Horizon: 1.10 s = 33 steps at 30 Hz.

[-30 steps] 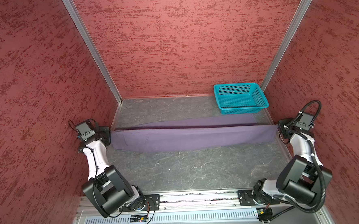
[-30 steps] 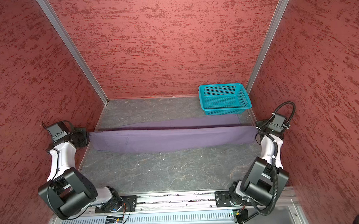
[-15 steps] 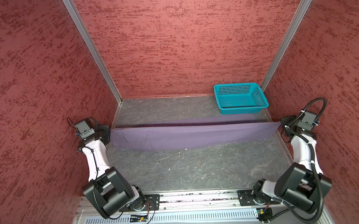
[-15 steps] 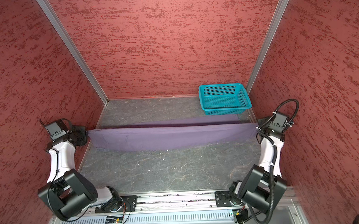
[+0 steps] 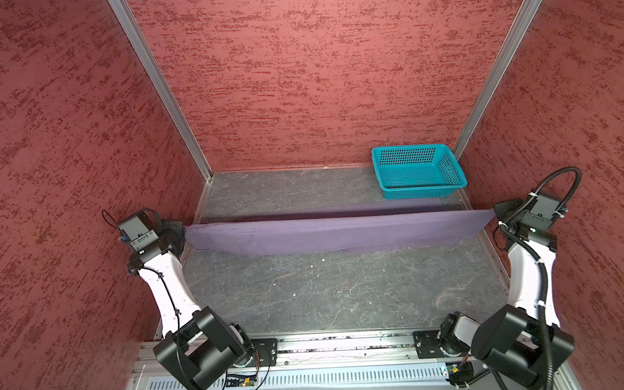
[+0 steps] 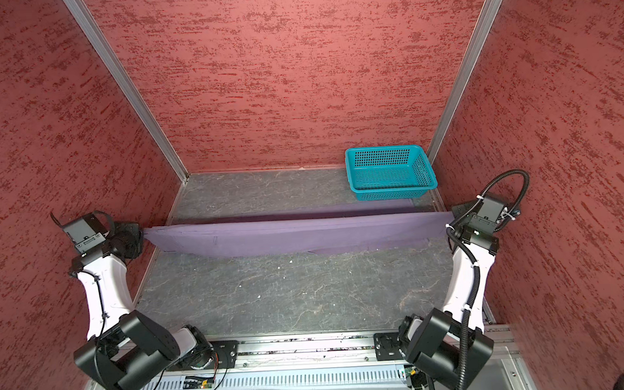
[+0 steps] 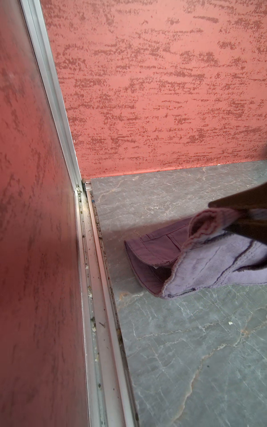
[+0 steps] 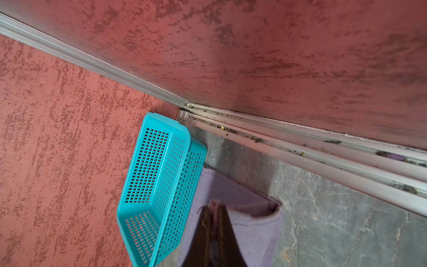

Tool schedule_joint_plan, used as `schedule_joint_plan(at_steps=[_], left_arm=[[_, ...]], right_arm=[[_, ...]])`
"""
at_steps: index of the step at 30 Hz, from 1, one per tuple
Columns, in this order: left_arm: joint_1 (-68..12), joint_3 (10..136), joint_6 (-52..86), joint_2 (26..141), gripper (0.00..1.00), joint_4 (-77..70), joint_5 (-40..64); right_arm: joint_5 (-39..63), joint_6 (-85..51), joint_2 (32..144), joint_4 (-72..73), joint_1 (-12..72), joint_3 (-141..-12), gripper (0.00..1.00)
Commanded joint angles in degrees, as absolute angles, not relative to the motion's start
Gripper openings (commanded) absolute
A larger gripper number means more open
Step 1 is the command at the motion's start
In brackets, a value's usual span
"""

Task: Fold and stack the trousers
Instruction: Fold the trousers at the center of the table.

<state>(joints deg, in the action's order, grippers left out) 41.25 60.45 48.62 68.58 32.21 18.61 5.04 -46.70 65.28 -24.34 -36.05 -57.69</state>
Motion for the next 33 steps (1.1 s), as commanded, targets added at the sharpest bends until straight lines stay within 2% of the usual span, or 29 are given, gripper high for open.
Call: schedule_joint_plan(at_steps=[1, 10, 33], left_arm=[[43.29, 62.45, 46.59, 68.68, 0.00, 27.07, 13.31], [43.15, 62.16, 46.22, 70.31, 0.00, 26.06, 12.68], [42.98, 60.14, 45.67, 71.32, 0.00, 24.78, 11.31]], right_arm=[[-2.68, -45.88, 65.82, -20.70, -36.89, -60.08, 0.00], [-2.20, -47.32, 68.12, -19.37, -36.91, -59.72, 0.00], [-8.18, -47.55, 62.88, -23.70, -36.99, -56.30, 0.00]])
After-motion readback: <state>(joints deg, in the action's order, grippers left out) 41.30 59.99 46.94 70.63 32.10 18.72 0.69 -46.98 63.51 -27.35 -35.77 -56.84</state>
